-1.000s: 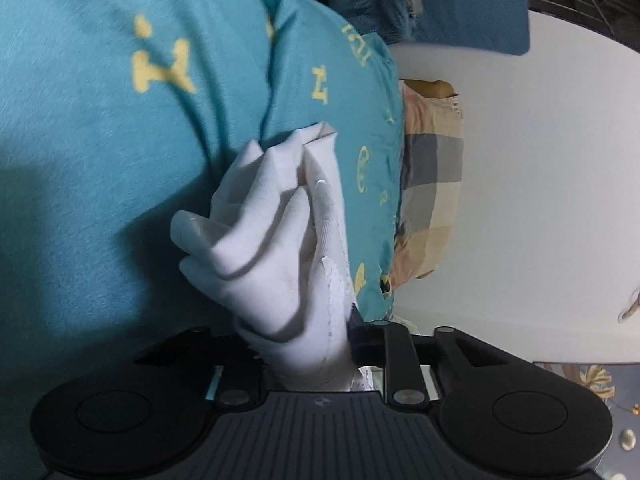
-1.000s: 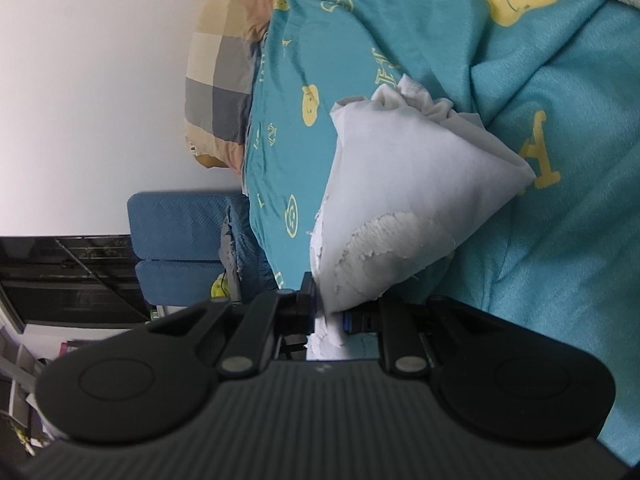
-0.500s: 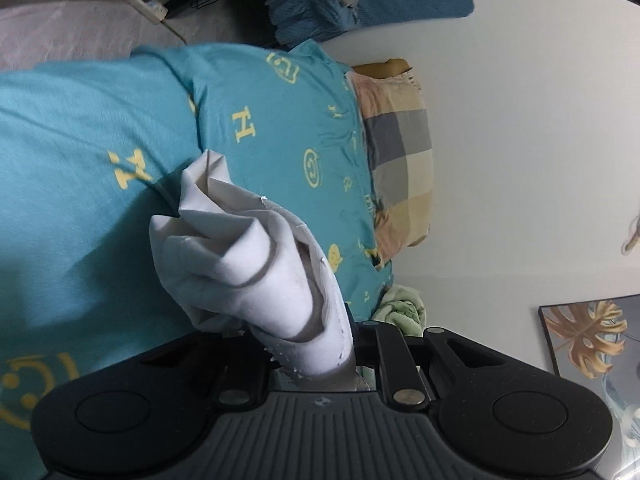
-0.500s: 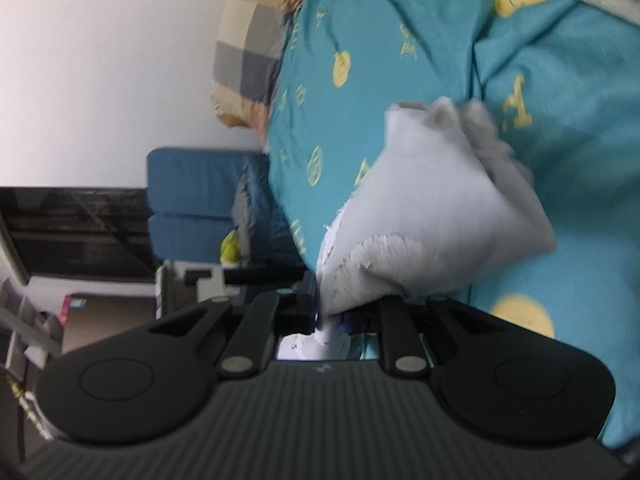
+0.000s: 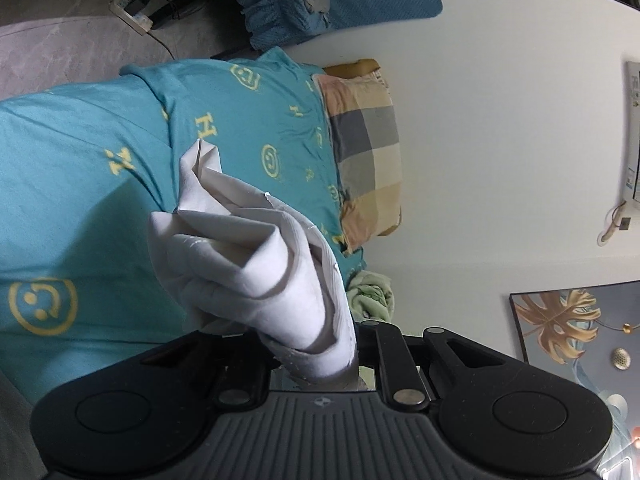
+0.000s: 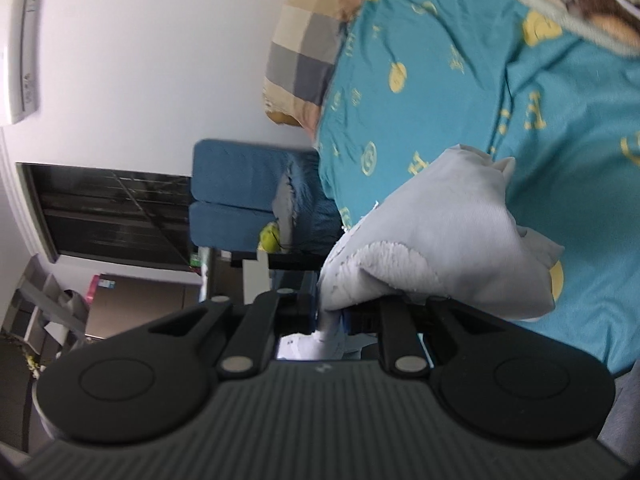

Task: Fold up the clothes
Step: 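Carry the lifted shirt with both grippers onto the fleece blanket and release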

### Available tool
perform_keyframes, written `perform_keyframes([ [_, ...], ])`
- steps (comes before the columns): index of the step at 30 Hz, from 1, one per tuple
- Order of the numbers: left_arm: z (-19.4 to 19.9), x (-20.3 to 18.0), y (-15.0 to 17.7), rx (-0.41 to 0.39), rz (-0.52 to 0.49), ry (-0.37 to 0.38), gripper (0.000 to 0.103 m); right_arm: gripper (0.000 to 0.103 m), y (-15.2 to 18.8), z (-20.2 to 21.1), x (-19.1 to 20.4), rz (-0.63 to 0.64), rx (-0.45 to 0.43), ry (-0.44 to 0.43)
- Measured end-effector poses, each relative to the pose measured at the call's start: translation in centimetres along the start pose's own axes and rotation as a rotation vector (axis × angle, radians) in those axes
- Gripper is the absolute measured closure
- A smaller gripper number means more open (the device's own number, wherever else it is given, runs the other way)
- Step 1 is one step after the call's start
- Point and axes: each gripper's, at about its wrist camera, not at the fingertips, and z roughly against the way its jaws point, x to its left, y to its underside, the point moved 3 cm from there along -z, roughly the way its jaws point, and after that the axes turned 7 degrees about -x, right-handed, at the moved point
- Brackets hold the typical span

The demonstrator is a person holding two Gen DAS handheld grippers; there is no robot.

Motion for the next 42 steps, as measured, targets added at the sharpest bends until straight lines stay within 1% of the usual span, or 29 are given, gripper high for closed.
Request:
perform_keyframes([
  [3,-1.8,-2.4,1.6,0.02,-0.014,0.012,0.088,0.087,-2.4,1.4,0.7,0.005,-0.034,-0.007],
  [6,-5.0,-4.8,4.0,0.056,-0.032,0.02,0.087,0.087,-5.6,2.5,1.4,0.01,-0.081,-0.005],
  [9,-8.4,-7.1,6.7,0.092,-0.044,0.025,0.088,0.087,-9.7,3.3,2.0,0.022,-0.137,0.012],
  [13,-13.6,-10.7,11.2,0.146,-0.056,0.042,0.087,0.087,-16.2,5.3,3.3,0.044,-0.202,0.038],
  [15,-16.3,-13.1,14.1,0.195,-0.082,0.078,0.087,0.087,-19.5,6.6,3.9,0.057,-0.241,0.053],
  [19,-21.7,-17.6,20.8,0.327,-0.128,0.167,0.086,0.088,-26.6,11.0,4.9,0.097,-0.375,0.093],
  [22,-25.0,-20.0,26.1,0.392,-0.137,0.211,0.086,0.088,-31.3,14.6,5.7,0.154,-0.444,0.094],
  [24,-26.8,-21.0,29.5,0.438,-0.15,0.241,0.086,0.088,-33.7,17.2,5.4,0.19,-0.492,0.093],
  [27,-27.7,-17.7,32.9,0.491,-0.201,0.218,0.086,0.088,-36.1,20.9,3.8,0.241,-0.555,0.09],
  [30,-28.6,-14.3,36.2,0.544,-0.252,0.195,0.086,0.088,-36.6,23.4,0.3,0.261,-0.587,0.132],
  [31,-28.8,-13.2,37.3,0.562,-0.269,0.187,0.086,0.088,-36.6,24.1,-1.2,0.256,-0.584,0.157],
  [35,-30.0,-8.8,41.8,0.632,-0.337,0.155,0.085,0.088,-35.5,25.7,-7.7,0.195,-0.506,0.278],
  [37,-30.4,-6.5,43.8,0.663,-0.368,0.139,0.086,0.088,-34.2,25.9,-10.3,0.164,-0.482,0.299],
  [39,-29.9,-4.9,44.0,0.66,-0.373,0.126,0.086,0.088,-33.0,26.1,-12.5,0.136,-0.473,0.304],
  [42,-29.7,-3.9,43.8,0.664,-0.391,0.122,0.083,0.092,-31.8,26.2,-13.9,0.117,-0.472,0.284],
])
